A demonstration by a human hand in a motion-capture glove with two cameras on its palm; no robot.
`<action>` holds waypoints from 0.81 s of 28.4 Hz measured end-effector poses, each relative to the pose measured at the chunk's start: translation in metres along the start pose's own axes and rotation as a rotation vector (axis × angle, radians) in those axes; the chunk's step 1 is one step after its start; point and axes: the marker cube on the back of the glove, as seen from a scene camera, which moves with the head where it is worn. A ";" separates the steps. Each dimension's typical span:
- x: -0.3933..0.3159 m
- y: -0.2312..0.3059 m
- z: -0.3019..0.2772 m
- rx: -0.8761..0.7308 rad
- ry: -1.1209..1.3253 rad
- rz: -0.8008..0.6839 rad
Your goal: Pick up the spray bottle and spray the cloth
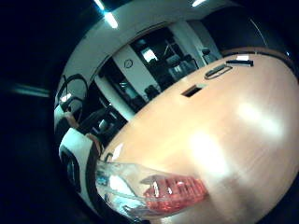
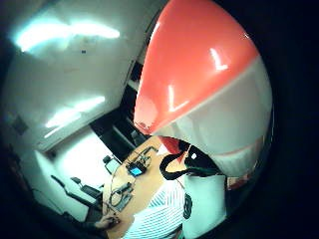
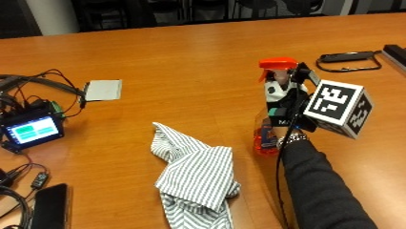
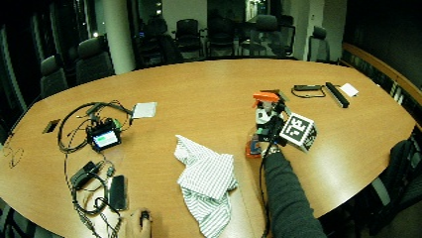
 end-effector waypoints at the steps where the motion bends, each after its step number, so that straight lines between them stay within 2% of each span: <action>1: -0.003 -0.005 -0.002 -0.009 0.012 -0.027; 13: -0.087 -0.073 -0.029 -0.032 0.230 -0.527; 23: -0.100 -0.043 -0.027 -0.158 0.372 -0.800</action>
